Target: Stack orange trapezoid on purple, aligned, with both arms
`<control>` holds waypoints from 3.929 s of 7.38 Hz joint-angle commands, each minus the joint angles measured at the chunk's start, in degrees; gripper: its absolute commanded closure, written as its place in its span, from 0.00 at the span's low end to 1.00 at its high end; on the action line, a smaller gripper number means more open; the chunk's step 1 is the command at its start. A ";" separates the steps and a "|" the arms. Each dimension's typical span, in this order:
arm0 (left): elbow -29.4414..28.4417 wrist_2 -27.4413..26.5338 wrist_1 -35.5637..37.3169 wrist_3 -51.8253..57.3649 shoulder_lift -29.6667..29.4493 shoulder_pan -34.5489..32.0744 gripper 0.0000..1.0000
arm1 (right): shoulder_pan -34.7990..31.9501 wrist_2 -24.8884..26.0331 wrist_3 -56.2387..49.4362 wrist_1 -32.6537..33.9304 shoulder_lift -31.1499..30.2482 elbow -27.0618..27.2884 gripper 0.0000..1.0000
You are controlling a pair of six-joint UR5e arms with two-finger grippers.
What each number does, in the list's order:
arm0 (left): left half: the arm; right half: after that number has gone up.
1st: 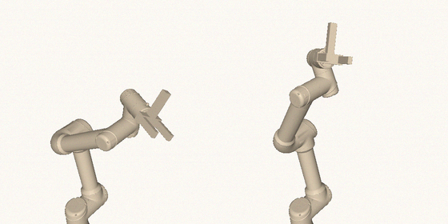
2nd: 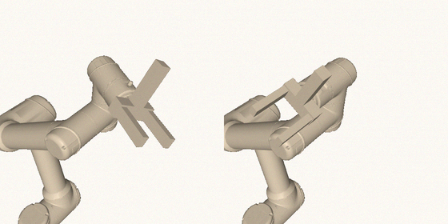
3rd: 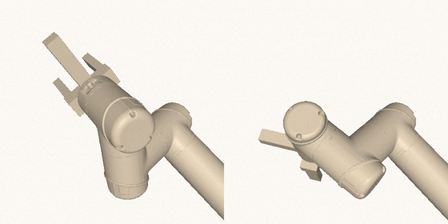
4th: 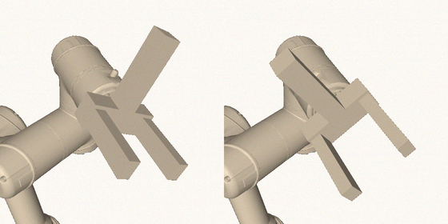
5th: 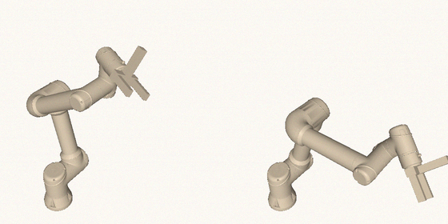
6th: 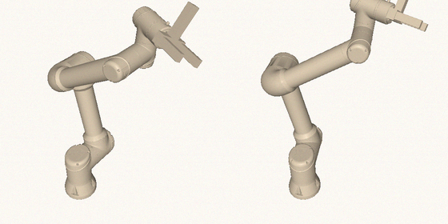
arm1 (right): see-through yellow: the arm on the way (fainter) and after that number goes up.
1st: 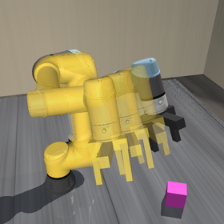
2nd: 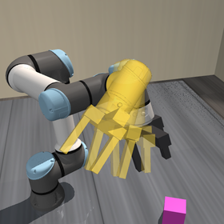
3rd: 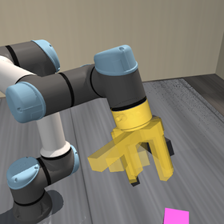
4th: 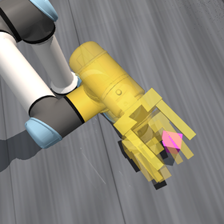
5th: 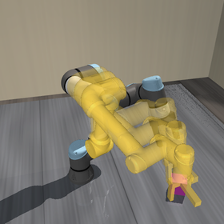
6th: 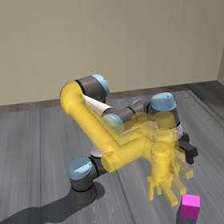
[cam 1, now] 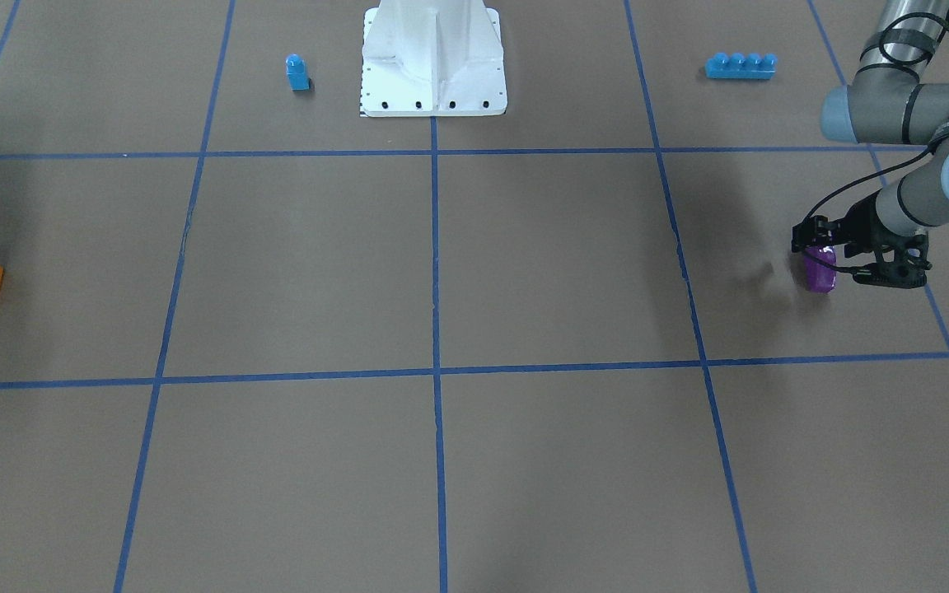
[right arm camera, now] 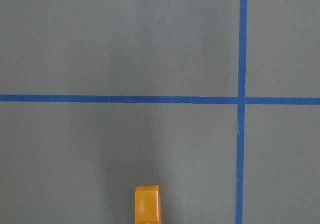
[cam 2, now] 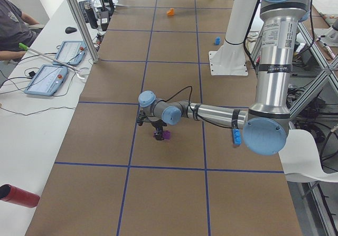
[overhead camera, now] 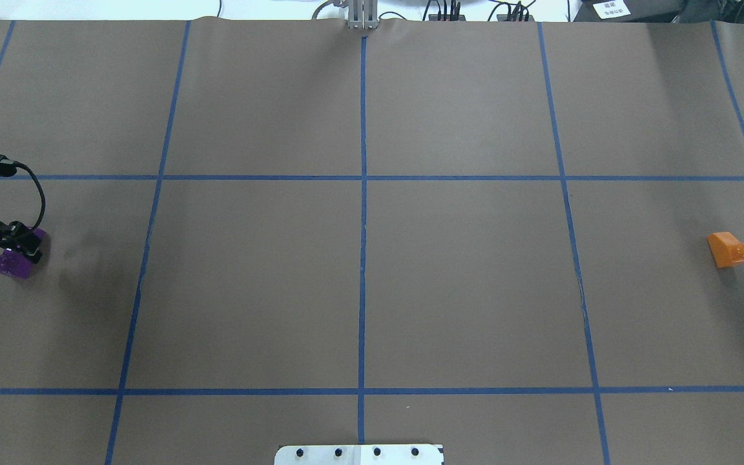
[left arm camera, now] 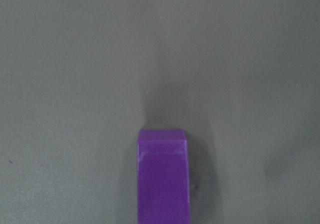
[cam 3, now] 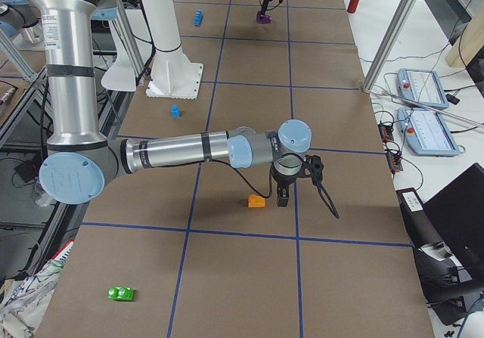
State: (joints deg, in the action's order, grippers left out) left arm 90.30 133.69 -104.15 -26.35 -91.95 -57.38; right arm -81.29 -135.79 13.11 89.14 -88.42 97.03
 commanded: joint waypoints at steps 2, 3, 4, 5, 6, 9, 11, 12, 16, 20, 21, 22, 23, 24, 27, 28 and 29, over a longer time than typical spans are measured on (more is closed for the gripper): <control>-1.61 0.42 -0.26 -0.62 -0.16 0.08 1.00 | 0.16 0.09 -0.01 -0.02 0.00 0.00 0.00; -0.74 0.51 -0.09 -1.41 -0.51 0.08 1.00 | 0.16 0.18 -0.01 -0.02 0.00 -0.09 0.00; 1.18 0.51 0.78 -4.81 -2.26 0.08 1.00 | 0.16 0.09 -0.27 -0.02 0.09 -0.09 0.00; 4.33 0.51 3.32 -8.67 -5.75 0.16 1.00 | 0.16 0.09 -0.28 -0.02 0.44 0.00 0.00; 5.84 0.51 6.21 -13.41 -11.97 1.64 1.00 | 1.03 0.26 -0.10 -0.02 0.53 -0.09 0.00; 4.37 -3.06 7.30 -30.62 -28.76 15.06 1.00 | 2.79 0.27 -0.01 -0.02 0.53 0.00 0.00; -2.80 -6.50 7.30 -33.66 -39.31 19.31 1.00 | 2.89 0.18 0.08 -0.02 0.44 0.00 0.00; -7.54 -8.69 7.30 -34.46 -44.15 21.67 1.00 | 2.98 0.00 0.08 -0.02 0.35 0.00 0.00; -16.36 -12.22 7.12 -38.33 -50.69 25.83 1.00 | 3.77 0.09 -0.37 -0.02 0.09 0.09 0.00; -17.08 -12.23 7.12 -40.27 -51.23 26.97 0.82 | 4.20 0.18 -0.10 -0.02 0.00 0.00 0.00; -17.08 -12.23 7.12 -40.44 -51.23 26.97 0.47 | 4.21 0.18 -0.10 -0.02 0.00 -0.09 0.00; -17.08 -12.32 7.03 -42.10 -51.23 27.06 0.30 | 4.55 0.18 -0.01 -0.02 0.00 -0.09 0.00; -16.91 -13.97 6.86 -42.29 -51.23 27.06 0.00 | 5.17 0.26 -0.10 -0.02 0.00 -0.09 0.00; -16.73 -14.42 6.86 -42.29 -51.66 26.97 0.00 | 5.52 0.26 -0.19 -0.02 0.00 -0.18 0.00; -12.00 -14.34 7.30 -42.46 -51.76 21.98 0.00 | 8.06 0.96 2.95 -0.02 -1.31 -0.35 0.00; -11.99 -14.34 7.30 -42.38 -51.67 21.18 0.00 | 8.94 2.01 3.93 -0.72 -1.93 -0.53 0.00; -11.99 -14.34 7.38 -42.38 -51.67 21.00 0.00 | 10.26 2.11 4.55 -5.86 -3.41 -2.79 0.00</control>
State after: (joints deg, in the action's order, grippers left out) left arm 78.02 119.35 -96.87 -68.76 -143.67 -35.68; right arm -72.55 -134.20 16.54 87.41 -90.36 96.04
